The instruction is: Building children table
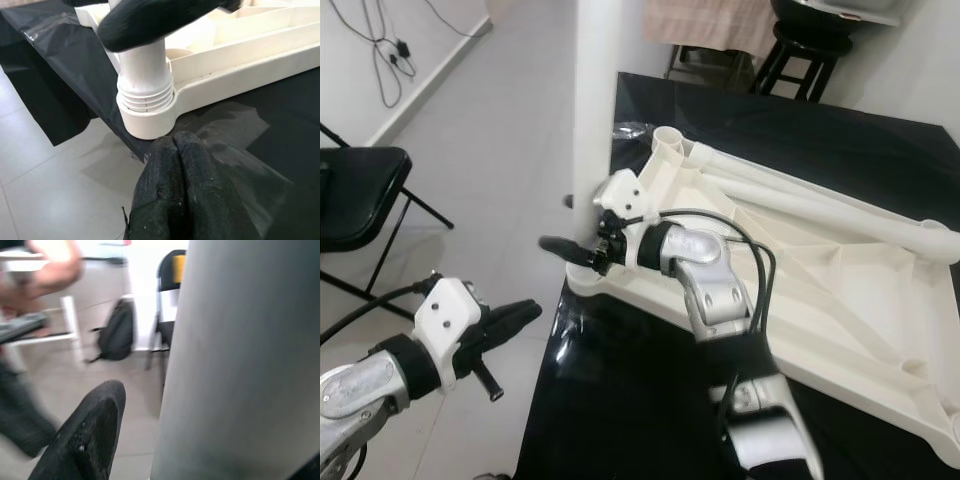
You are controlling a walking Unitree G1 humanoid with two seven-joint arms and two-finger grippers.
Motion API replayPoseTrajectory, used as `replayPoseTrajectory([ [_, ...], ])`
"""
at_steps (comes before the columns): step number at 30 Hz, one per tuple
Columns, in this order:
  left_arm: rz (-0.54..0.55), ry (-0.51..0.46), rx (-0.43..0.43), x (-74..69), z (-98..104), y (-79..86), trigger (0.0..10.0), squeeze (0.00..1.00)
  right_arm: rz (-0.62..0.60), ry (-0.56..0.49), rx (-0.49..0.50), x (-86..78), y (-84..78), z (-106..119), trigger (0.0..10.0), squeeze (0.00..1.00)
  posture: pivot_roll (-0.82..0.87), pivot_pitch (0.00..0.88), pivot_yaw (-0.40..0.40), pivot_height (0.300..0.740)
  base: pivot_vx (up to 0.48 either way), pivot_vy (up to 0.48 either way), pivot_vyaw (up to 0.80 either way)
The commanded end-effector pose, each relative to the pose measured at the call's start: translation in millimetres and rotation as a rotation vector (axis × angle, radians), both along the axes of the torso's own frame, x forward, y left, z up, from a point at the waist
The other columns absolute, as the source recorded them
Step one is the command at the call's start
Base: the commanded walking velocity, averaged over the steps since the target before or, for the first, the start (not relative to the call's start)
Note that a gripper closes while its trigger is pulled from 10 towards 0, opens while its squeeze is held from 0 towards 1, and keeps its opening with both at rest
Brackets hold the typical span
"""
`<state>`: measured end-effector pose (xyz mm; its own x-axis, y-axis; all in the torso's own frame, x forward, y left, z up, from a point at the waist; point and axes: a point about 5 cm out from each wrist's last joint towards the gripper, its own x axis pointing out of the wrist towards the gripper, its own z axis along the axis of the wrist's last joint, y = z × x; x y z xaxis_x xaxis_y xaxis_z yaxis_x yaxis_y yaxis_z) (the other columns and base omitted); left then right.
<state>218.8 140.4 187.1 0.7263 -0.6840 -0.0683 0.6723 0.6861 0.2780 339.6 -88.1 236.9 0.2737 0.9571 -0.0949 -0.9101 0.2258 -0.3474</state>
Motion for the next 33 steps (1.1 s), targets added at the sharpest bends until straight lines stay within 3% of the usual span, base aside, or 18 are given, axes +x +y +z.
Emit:
replayPoseTrajectory([
  [1,-0.012,0.005,-0.004,-3.3,0,-3.1,10.0,0.0,0.112,0.044,-0.021,-3.1,8.5,-7,10.0,0.0,0.11,0.201,-0.133,0.74,0.0,0.0,0.0],
  [10,-0.017,0.007,0.001,-4.9,1,-3.9,10.0,0.0,0.239,0.1,-0.067,5.6,11.8,-4,10.0,0.0,0.13,0.203,-0.127,0.74,0.0,0.0,0.0],
  [11,-0.017,0.009,0.002,-5.3,1,-3.7,10.0,0.0,0.249,0.108,-0.067,6.7,11.1,-3,0.0,0.0,0.13,0.206,-0.125,0.74,0.0,0.0,0.0],
  [17,-0.016,0.013,0.003,-6.3,0,-3.4,10.0,0.0,0.272,0.136,-0.053,8.4,3.5,-7,0.0,0.0,0.13,0.206,-0.121,0.74,0.0,0.0,0.0],
  [18,-0.019,0.017,0.003,-7.1,-1,-4.3,10.0,0.0,0.211,0.145,-0.047,6.9,-9.1,-17,0.0,0.0,0.13,0.199,-0.126,0.74,0.0,0.0,0.0],
  [22,-0.019,0.018,0.002,-7.5,-1,-4.7,10.0,0.0,0.107,0.158,-0.05,5.9,-23.6,-31,0.0,0.0,0.12,0.198,-0.132,0.74,0.0,0.0,0.0],
  [24,-0.016,0.018,0.005,-7.9,-2,-3.6,10.0,0.0,-0.086,0.183,-0.072,4.4,-36.3,-52,0.0,0.0,0.12,0.197,-0.138,0.74,0.0,0.0,0.0],
  [25,-0.016,0.018,0.005,-7.9,-2,-3.6,10.0,0.0,-0.086,0.183,-0.072,4.4,-36.3,-52,0.0,0.0,0.12,0.197,-0.138,0.74,0.0,0.0,0.0],
  [27,-0.011,0.017,0.016,-8.6,-2,-2.3,10.0,0.0,-0.488,0.268,-0.068,-0.6,-53.2,-84,0.0,0.0,0.14,0.2,-0.148,0.74,0.0,0.0,0.0],
  [28,-0.005,0.016,0.015,-8.9,-1,0.2,10.0,0.0,-0.732,0.337,-0.056,-24.0,-61.8,-107,0.0,0.0,0.14,0.205,-0.138,0.74,0.0,0.0,0.0],
  [29,-0.005,0.016,0.015,-8.9,-1,0.2,10.0,0.0,-0.732,0.337,-0.056,-24.0,-61.8,-107,0.0,0.0,0.14,0.205,-0.138,0.74,0.0,0.0,0.0],
  [30,-0.001,0.015,0.02,-9.1,0,2.5,10.0,0.0,-0.884,0.381,-0.045,-48.2,-68.2,-119,0.0,0.0,0.14,0.211,-0.126,0.74,0.0,0.0,0.0],
  [31,0.001,0.016,0.02,-9.1,0,4.5,10.0,0.0,-0.959,0.407,-0.04,-65.2,-70.4,-124,0.0,0.0,0.12,0.205,-0.119,0.74,0.0,0.0,0.0],
  [33,0.002,0.018,0.01,-8.6,1,6.6,10.0,0.0,-0.942,0.412,-0.044,-74.6,-65.4,-124,0.0,0.0,0.11,0.196,-0.109,0.74,0.0,0.0,0.0],
])
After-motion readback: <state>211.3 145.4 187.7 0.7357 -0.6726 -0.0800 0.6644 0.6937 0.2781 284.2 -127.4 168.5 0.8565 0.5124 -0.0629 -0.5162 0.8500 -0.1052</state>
